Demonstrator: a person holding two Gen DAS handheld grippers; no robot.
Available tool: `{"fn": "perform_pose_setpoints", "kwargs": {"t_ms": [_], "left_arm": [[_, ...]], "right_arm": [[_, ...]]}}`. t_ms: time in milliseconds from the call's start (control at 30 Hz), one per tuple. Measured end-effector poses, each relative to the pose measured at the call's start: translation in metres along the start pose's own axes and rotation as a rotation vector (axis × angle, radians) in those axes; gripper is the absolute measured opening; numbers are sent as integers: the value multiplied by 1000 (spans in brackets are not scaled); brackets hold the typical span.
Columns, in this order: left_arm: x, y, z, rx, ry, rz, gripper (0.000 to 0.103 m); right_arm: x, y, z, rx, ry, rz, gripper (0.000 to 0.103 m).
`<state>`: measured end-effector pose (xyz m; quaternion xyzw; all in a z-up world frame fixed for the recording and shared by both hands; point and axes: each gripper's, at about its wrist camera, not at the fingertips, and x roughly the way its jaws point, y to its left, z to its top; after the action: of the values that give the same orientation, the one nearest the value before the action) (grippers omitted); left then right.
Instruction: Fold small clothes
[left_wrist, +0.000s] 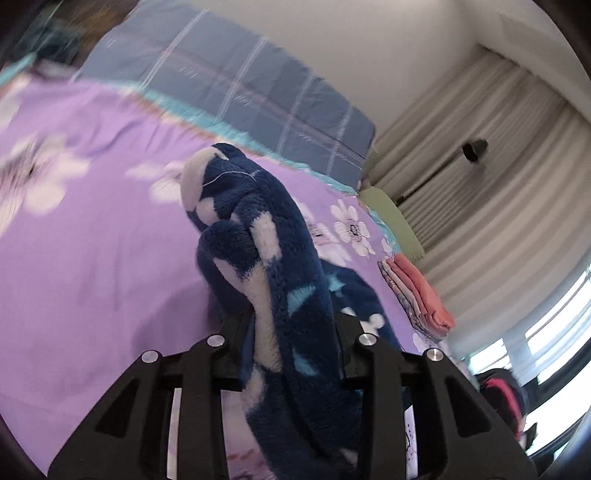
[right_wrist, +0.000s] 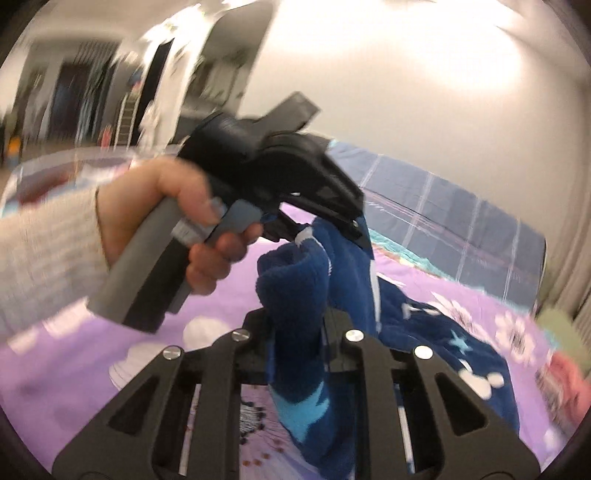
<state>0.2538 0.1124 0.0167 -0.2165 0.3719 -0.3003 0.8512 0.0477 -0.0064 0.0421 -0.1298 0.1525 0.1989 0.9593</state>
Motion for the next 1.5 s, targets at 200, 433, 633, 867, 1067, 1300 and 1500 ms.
{"fn": "perform_pose_setpoints", "kwargs": {"t_ms": [200, 433, 633, 867, 1067, 1300, 1500], "left_arm": [[50, -99, -1, 189, 30, 49, 32], [136, -189, -23, 380, 136, 43, 32], [224, -216, -59, 489, 252, 151, 41], [236, -226, -75, 505, 247, 103, 63], [179, -233, -69, 527, 165, 64, 63], [112, -193, -93, 590, 106, 189, 66], [77, -170, -151, 647, 138, 236, 83]], "right_arm": [[-42, -105, -24, 308, -24, 11, 15], [-80, -192, -73, 556, -40, -20, 15], [-79, -253, -140, 833, 53, -10, 15], [-71, -276, -196, 1044, 121, 40, 16], [-73, -273, -199, 1046, 114, 55, 17], [-75, -276, -184, 1059, 92, 112, 16], [-74, -279, -174, 1073, 109, 147, 15]]}}
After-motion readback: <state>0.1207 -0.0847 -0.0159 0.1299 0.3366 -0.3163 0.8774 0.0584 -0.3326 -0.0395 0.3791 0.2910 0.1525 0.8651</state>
